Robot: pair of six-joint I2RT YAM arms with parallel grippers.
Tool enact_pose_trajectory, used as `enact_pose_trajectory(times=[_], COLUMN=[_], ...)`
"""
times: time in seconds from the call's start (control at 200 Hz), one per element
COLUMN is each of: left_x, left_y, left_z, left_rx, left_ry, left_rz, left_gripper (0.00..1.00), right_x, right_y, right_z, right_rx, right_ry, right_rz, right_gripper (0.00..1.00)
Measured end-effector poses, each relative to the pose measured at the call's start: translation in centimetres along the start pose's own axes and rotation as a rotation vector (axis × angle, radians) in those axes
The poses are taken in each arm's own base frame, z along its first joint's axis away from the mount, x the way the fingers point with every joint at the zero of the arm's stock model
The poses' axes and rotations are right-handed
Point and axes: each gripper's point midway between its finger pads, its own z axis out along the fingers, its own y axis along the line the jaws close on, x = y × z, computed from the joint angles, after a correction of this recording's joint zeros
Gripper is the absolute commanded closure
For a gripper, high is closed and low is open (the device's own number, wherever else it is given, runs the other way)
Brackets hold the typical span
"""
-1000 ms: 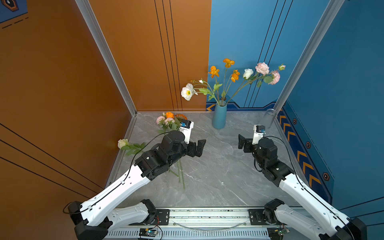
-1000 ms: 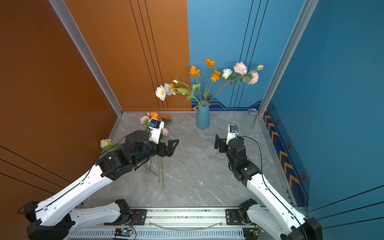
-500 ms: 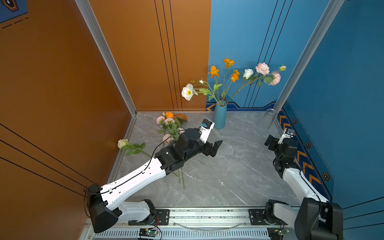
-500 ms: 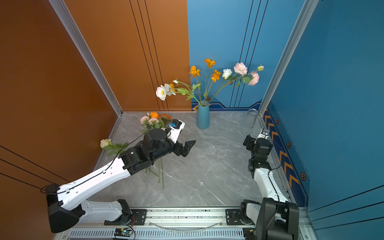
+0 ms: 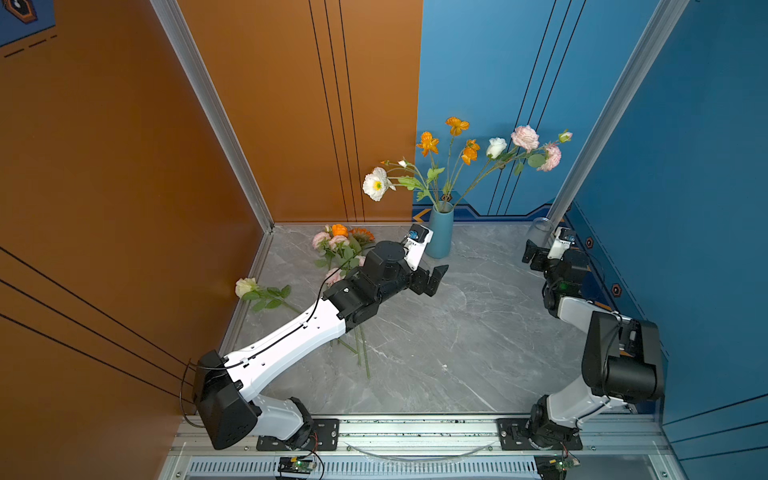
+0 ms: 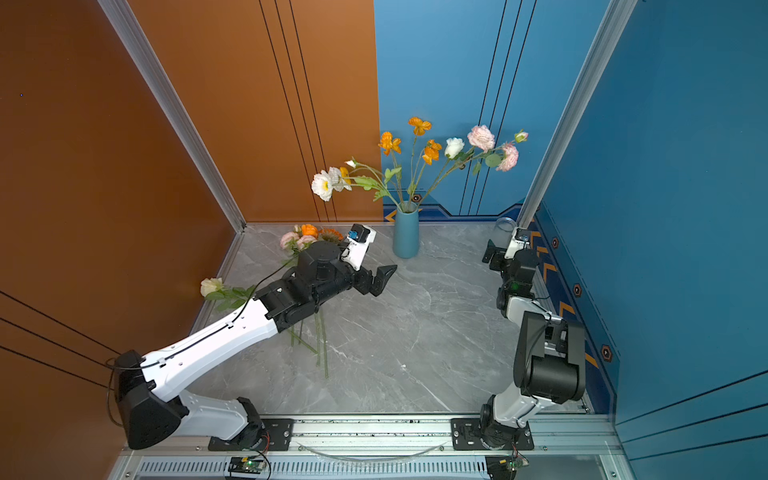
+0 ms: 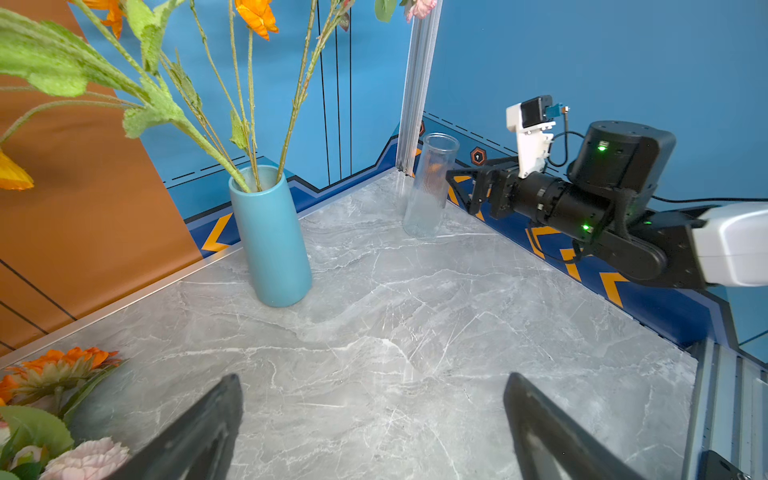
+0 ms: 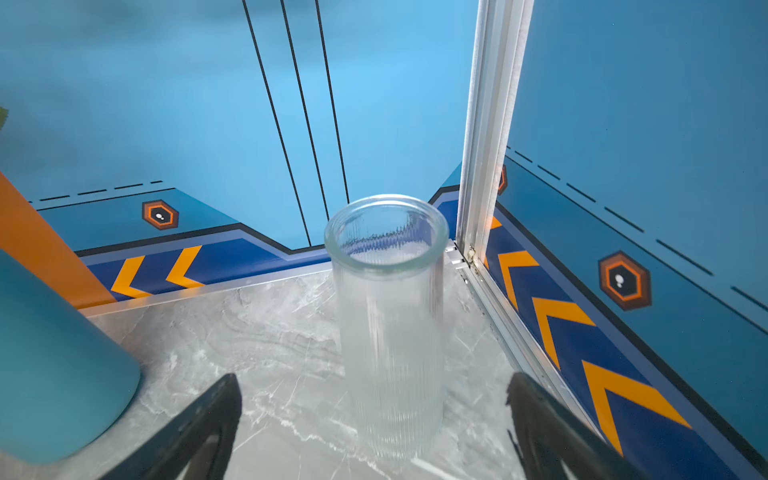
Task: Arrange the flowers into the vase
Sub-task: 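Reach the right gripper to the clear glass vase in the corner and grasp it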
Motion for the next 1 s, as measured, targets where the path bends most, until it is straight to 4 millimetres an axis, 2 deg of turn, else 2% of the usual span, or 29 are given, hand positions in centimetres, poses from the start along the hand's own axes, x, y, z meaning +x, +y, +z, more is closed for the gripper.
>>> enact_pose_trajectory(times=[0.205,0.456,0.601,0.701,0.866,1.001], left_x=[-0.2,-1.7,-1.9,-1.8,-1.7,-1.7], left_y=[0.2,1.0,1.0,1.0,1.0,1.0], left_z=[0.5,0.7,0.6,0.7,0.6,0.6], left_rx=[0.005,-0.010,-0.011,-0.011,-0.011,-0.011], left_ry=[-0.001,-0.027,-0.031,-0.028,-0.024,-0.024], left_rz=[-0.008,-0.029,-0.029,-0.029,-0.029,-0.030], left_gripper=[0.02,0.02,0.02,0.02,0.02,0.02], right_x=[0.0,-0.5,0.0,0.6,1.1,0.5], right_y=[-0.5,-0.7,-0.7,-0.7,-0.7,-0.4], right_z=[3.7,6.7,7.3,7.8,8.1,8.2], right_rx=[-0.003,-0.017,-0.020,-0.027,-0.032,-0.046], right_ry=[-0.003,-0.021,-0.013,-0.002,0.008,-0.005], right_rz=[-0.020,-0.036,-0.042,-0.042,-0.047,-0.056], right_gripper=[0.00,0.00,0.00,0.03,0.14,0.24])
